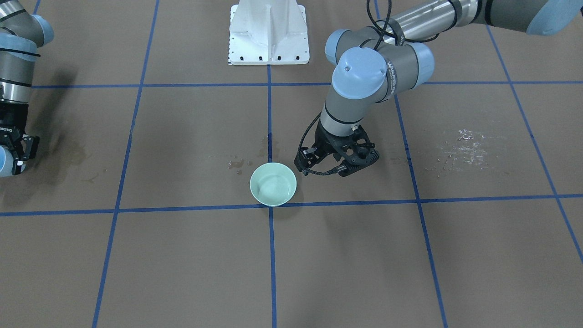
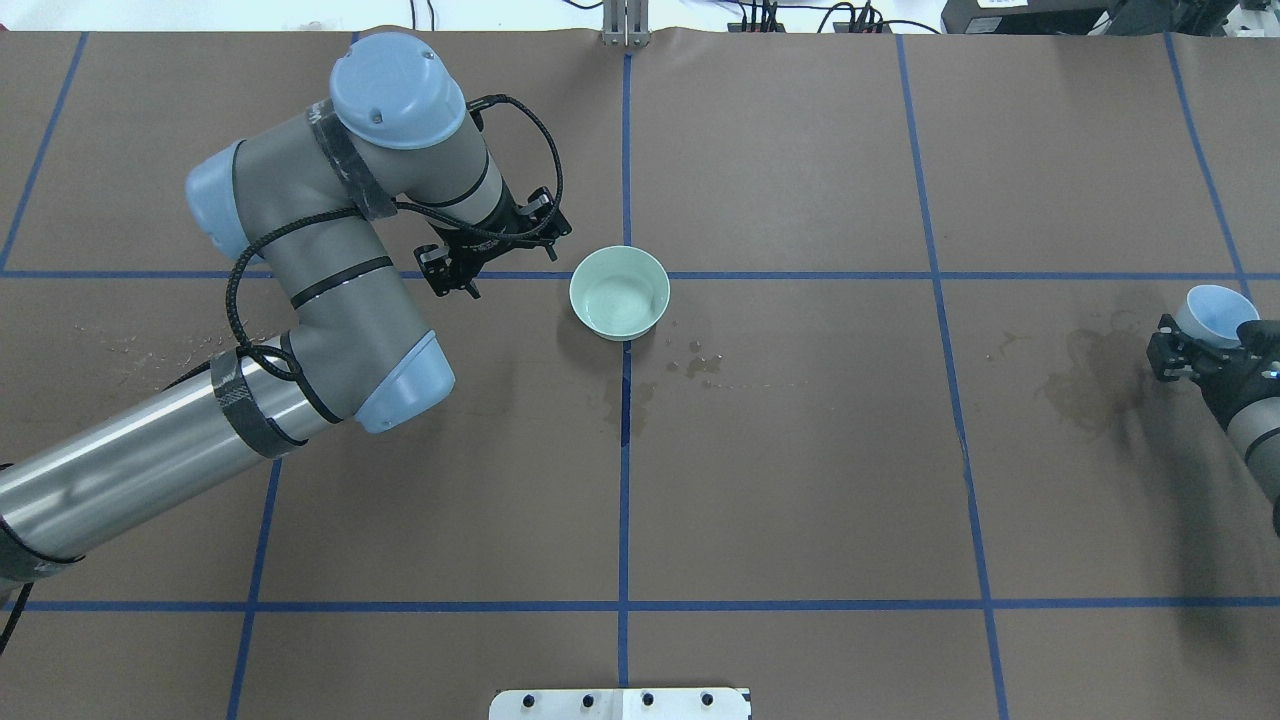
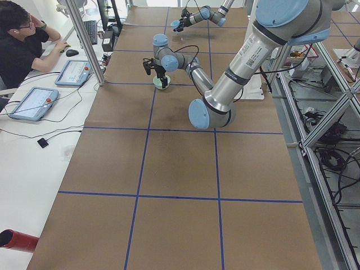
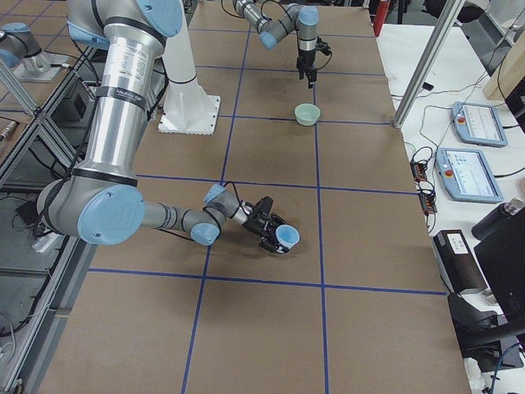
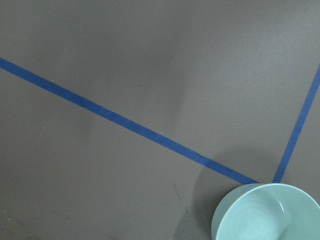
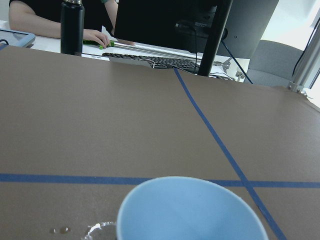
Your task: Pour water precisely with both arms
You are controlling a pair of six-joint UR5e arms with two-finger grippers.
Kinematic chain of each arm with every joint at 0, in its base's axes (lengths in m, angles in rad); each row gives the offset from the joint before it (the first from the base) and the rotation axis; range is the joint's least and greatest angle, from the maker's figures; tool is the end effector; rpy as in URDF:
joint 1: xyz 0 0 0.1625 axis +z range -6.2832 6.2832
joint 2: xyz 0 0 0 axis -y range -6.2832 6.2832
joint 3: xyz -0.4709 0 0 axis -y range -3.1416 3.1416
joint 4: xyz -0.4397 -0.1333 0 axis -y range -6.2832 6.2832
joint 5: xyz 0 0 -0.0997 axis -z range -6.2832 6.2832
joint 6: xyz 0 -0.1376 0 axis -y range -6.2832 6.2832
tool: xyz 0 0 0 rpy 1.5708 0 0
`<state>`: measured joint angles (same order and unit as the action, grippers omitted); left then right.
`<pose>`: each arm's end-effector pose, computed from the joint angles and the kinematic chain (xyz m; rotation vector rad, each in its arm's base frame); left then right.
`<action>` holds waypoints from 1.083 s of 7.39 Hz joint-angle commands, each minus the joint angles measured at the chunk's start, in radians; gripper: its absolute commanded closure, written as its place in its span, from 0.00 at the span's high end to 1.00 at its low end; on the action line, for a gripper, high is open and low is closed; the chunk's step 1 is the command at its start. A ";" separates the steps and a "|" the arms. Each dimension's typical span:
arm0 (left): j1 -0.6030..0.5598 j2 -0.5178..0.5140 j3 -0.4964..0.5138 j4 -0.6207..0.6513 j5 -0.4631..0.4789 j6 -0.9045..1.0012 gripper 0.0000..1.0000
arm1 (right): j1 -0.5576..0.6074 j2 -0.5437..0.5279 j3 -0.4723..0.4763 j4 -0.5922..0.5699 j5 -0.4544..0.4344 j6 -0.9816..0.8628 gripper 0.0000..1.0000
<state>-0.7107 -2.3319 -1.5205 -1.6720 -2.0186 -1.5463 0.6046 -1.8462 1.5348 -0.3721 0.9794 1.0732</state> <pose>0.5708 -0.5886 0.2296 -0.1086 0.9039 -0.4570 -0.2443 -0.4241 0.7452 0.9232 -0.4456 0.3596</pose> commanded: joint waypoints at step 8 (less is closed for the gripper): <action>-0.097 0.239 -0.234 0.003 -0.009 0.291 1.00 | 0.198 0.503 0.084 -0.014 0.446 -0.431 0.00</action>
<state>-0.7795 -2.1580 -1.7098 -1.6690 -2.0281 -1.3462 0.8384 -1.4286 1.6102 -0.3313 1.4233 0.6484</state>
